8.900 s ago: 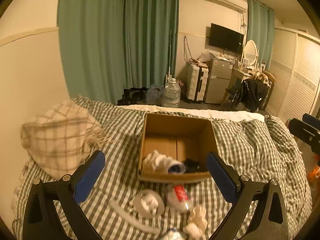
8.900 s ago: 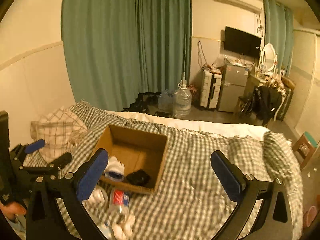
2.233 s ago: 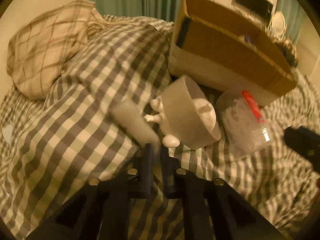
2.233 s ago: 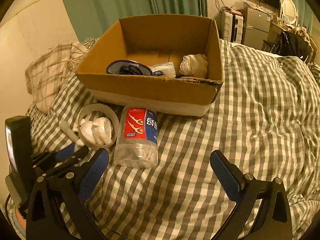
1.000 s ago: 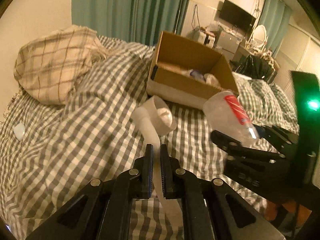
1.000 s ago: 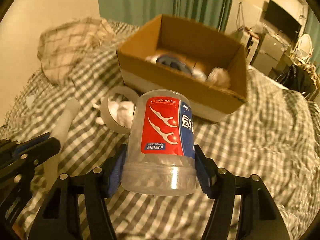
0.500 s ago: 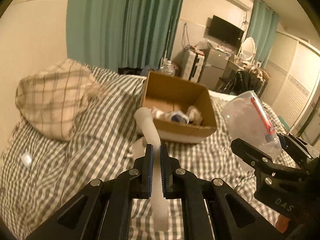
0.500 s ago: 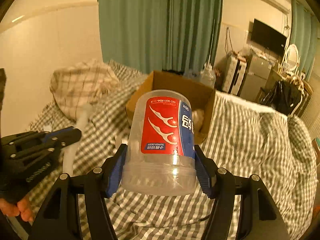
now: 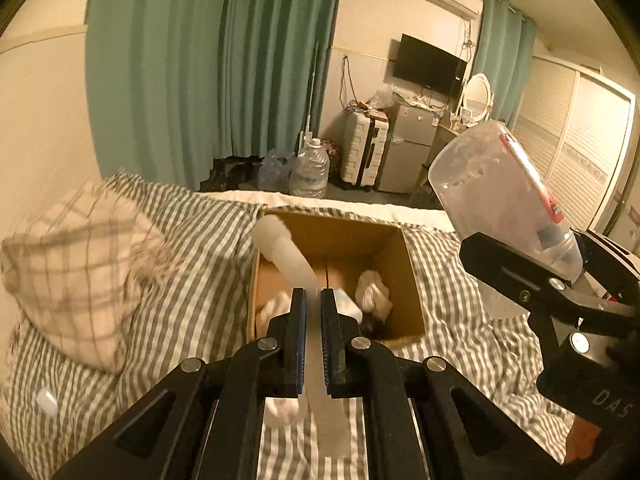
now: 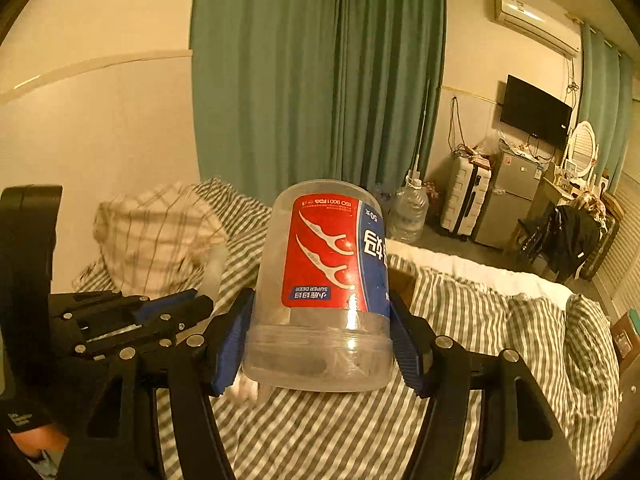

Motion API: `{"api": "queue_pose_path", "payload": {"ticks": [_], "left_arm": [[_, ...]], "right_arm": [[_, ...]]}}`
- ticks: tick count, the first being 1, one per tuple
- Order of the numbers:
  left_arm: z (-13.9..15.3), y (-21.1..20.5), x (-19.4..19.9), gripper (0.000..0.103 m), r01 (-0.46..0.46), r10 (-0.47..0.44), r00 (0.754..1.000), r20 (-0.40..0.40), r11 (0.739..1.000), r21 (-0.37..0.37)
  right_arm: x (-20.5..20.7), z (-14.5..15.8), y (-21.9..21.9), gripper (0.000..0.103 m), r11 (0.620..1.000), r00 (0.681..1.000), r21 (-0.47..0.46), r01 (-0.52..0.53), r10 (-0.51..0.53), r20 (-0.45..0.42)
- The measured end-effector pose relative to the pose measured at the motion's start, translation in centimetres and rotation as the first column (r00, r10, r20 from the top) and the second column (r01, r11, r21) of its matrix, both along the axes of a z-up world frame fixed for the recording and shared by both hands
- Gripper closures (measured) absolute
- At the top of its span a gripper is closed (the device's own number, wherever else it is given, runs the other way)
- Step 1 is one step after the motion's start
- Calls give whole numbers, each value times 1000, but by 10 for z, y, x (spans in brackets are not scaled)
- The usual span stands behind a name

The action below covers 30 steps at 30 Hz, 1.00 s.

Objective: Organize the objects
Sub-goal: 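Carry the tube and bottle into the box while both grippers release them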

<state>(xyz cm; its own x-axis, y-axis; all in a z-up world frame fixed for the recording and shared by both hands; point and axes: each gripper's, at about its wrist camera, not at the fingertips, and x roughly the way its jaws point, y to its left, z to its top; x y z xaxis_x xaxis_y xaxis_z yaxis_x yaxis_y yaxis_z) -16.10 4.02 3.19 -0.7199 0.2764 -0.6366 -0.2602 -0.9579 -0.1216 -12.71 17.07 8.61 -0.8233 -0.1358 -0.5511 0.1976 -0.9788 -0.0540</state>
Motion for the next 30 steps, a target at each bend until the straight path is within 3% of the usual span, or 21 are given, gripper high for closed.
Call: {"api": "queue_pose_path", "payload": {"ticks": [9, 13, 21, 25, 27, 30], "left_arm": [[-32, 30, -92, 97, 46, -45, 999, 29, 998, -37], [-55, 39, -119, 97, 52, -48, 998, 51, 996, -77], [-100, 43, -143, 97, 47, -36, 994, 106, 993, -107], [-104, 44, -143, 94, 65, -51, 990, 129, 992, -112], [-100, 44, -138, 89, 68, -54, 991, 125, 992, -110], [-86, 41, -127, 78, 65, -52, 993, 110, 991, -116]], "right_arm": [[-94, -38, 26, 40, 998, 997, -36, 52, -50, 66], [-130, -71, 36, 40, 996, 990, -51, 75, -69, 120], [-160, -123, 54, 40, 992, 979, -72, 102, -88, 182], [-161, -127, 62, 39, 987, 980, -127, 97, -73, 184], [-156, -120, 65, 27, 984, 984, -143, 105, -81, 160], [-144, -101, 69, 22, 981, 987, -155, 121, -101, 128]]}}
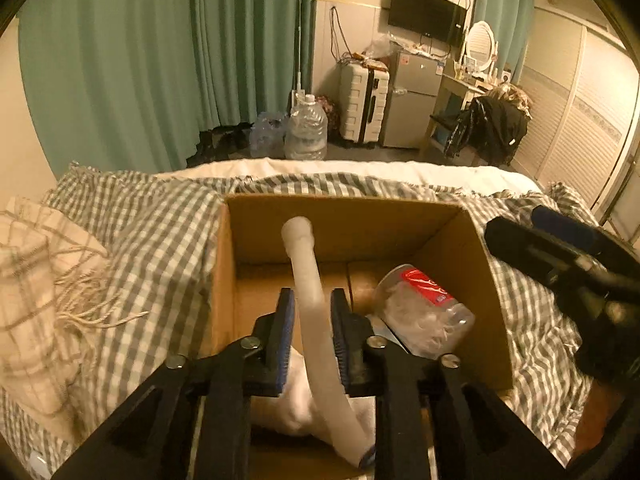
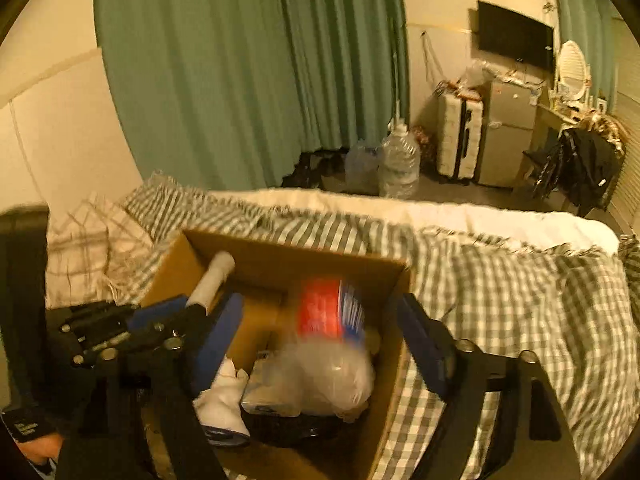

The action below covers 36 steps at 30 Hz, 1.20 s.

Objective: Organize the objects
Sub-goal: 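Carry the tube and bottle into the box while both grippers release them, then grasp the white tape roll by its rim with the right gripper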

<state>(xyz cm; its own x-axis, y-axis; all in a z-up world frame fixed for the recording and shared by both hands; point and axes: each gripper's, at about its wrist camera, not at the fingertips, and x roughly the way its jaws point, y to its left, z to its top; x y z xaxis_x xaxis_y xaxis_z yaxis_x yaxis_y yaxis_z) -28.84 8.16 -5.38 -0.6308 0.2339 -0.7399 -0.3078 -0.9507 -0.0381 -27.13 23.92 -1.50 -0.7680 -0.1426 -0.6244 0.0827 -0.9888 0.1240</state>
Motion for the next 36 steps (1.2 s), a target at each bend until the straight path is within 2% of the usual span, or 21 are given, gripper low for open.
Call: {"api": "queue_pose_path", "payload": {"ticks": [1, 2, 4, 6, 7, 8, 10, 13, 17, 22, 25, 30, 36], "left_arm": [[9, -2, 8, 66, -6, 6, 1000, -15, 1000, -4], [15, -4, 12, 47, -10, 10, 1000, -27, 1000, -6], [36, -10, 28, 30, -33, 33, 996, -80, 999, -2], [55, -20, 43, 28, -38, 40, 993, -112, 999, 19], [67, -26, 54, 24, -40, 43, 991, -123, 999, 27], [74, -29, 59, 15, -45, 47, 990, -132, 999, 25], [92, -37, 80, 9, -66, 67, 983, -173, 998, 12], [111, -52, 110, 3, -87, 87, 974, -208, 996, 9], [126, -70, 150, 0, -126, 119, 963, -240, 992, -13], [134, -87, 197, 0, -151, 140, 946, -294, 988, -15], [129, -92, 214, 0, -165, 147, 939, -312, 986, -32], [98, -103, 230, 0, -196, 185, 937, -297, 981, -6], [20, -108, 220, 0, -228, 219, 950, -222, 973, -15]], "right_arm": [[7, 9, 2, 22, 1000, 1000, 0, 9, -9, -12], [11, 16, 3, 20, 1000, 1000, 2, 13, -13, -18], [24, 32, 3, 20, 1000, 999, 11, 22, -22, -35], [40, 50, 1, 17, 999, 998, 25, 31, -29, -52], [51, 61, 0, 17, 999, 997, 35, 34, -32, -69], [60, 69, 0, 16, 998, 996, 42, 39, -35, -83], [80, 86, -1, 14, 997, 993, 55, 53, -47, -104], [117, 103, -5, 9, 996, 989, 57, 69, -60, -133], [164, 112, -16, 8, 996, 987, 62, 69, -59, -153], [215, 113, -29, 1, 993, 978, 90, 80, -61, -199], [232, 109, -36, 0, 992, 975, 104, 72, -49, -215], [234, 76, -50, 0, 996, 987, 90, 23, -9, -160], [212, 18, -63, 0, 994, 997, 109, 12, -5, -72]]}}
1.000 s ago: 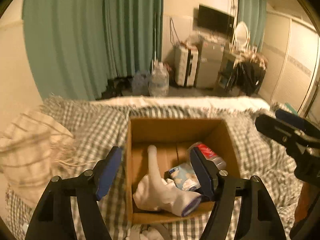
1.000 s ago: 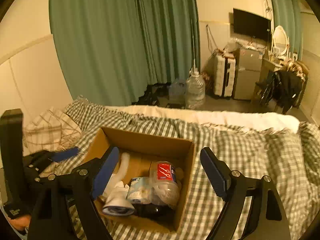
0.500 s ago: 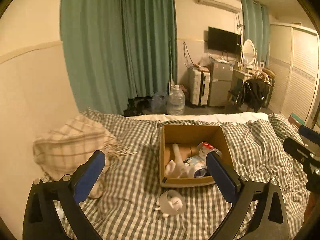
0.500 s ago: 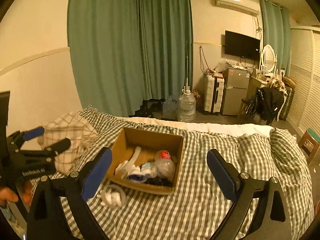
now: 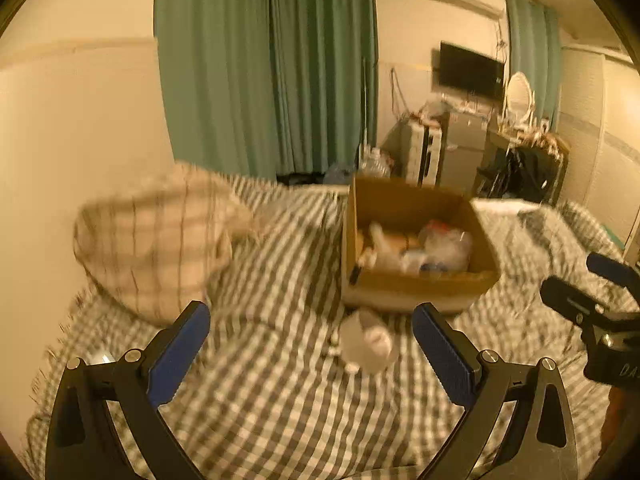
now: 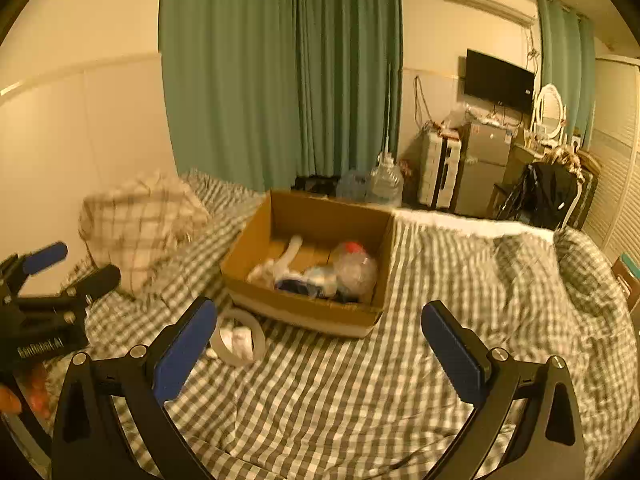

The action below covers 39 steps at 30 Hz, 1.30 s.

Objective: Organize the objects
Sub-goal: 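Grasp the white tape roll by its rim with the right gripper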

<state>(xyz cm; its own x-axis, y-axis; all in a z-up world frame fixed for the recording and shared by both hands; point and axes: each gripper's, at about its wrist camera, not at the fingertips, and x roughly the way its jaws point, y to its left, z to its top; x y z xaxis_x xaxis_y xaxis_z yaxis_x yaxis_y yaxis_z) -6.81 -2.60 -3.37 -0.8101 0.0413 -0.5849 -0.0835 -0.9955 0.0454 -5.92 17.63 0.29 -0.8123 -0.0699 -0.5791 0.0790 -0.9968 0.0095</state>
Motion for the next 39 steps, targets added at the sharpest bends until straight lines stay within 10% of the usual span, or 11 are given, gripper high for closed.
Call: {"api": "queue_pose_path", "payload": {"ticks": [8, 28, 31, 33, 39], "left_arm": [[-79, -20, -46, 0, -95, 100, 988, 120, 994, -44], [-124, -50, -74, 0, -83, 70, 968, 240, 995, 46], [-124, -49, -72, 0, -87, 75, 968, 241, 995, 40], [-123, -48, -70, 0, -89, 78, 968, 239, 995, 33], [-119, -44, -59, 0, -99, 94, 964, 249, 995, 10]], "right_arm": [[-50, -80, -19, 0, 999, 982, -6, -51, 51, 184], [-101, -176, -98, 7, 957, 919, 150, -248, 184, 348], [-99, -179, -103, 21, 951, 920, 165, -260, 192, 342], [-98, -182, -105, 51, 949, 918, 172, -265, 194, 346], [-83, -161, -92, 68, 963, 936, 123, -240, 196, 293]]}}
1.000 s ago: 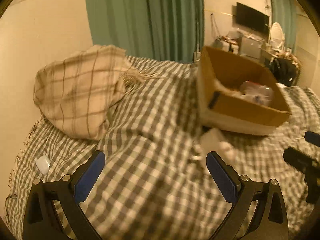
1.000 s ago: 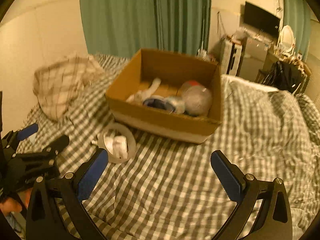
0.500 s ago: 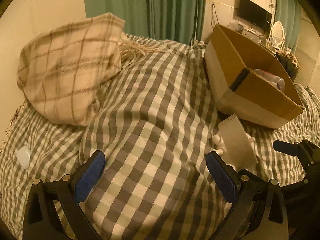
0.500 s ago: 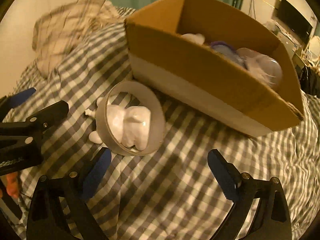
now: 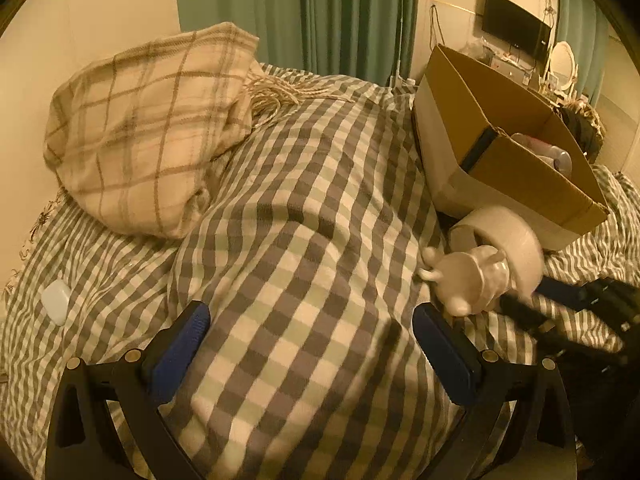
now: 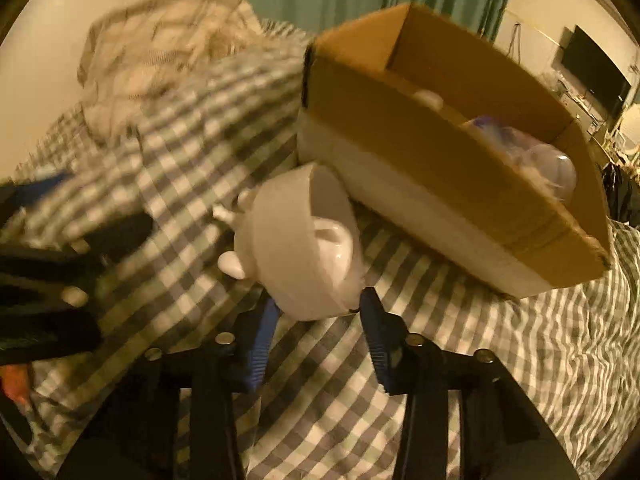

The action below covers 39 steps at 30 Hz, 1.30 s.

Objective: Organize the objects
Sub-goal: 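Grasp the white tape roll by its rim with the right gripper, then grasp the white toy figure with the left gripper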

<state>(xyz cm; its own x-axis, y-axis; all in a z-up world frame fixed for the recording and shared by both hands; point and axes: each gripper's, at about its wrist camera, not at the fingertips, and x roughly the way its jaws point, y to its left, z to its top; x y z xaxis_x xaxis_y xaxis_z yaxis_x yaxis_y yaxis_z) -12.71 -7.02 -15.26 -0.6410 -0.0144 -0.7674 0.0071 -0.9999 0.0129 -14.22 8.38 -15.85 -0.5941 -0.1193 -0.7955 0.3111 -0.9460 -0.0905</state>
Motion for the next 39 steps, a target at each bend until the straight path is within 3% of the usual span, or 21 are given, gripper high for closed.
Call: {"api": "queue_pose_path", "payload": {"ticks": [7, 14, 19, 29, 35, 37, 39], "left_arm": [[15, 27, 17, 0, 51, -51, 999, -6, 998, -35], [14, 65, 18, 0, 140, -140, 990, 34, 990, -2], [1, 90, 5, 0, 174, -173, 982, 71, 985, -15], [-25, 127, -33, 0, 227, -227, 970, 91, 974, 8], [-40, 140, -52, 1, 238, -238, 966, 96, 971, 15], [-40, 140, -52, 7, 233, -234, 968, 88, 972, 18], [-39, 138, -51, 28, 243, -246, 966, 81, 969, 46]], "right_arm": [[21, 37, 39, 75, 995, 996, -58, 85, -86, -29], [34, 68, 85, 80, 982, 986, -106, 158, -163, -43], [28, 64, 115, 96, 966, 974, -137, 221, -225, -8], [3, 46, 147, 97, 938, 955, -179, 297, -292, 51], [-9, 35, 152, 97, 936, 946, -137, 323, -318, 61], [-12, 32, 153, 97, 935, 943, -125, 333, -327, 68], [-13, 29, 154, 97, 932, 940, -121, 341, -334, 75]]}}
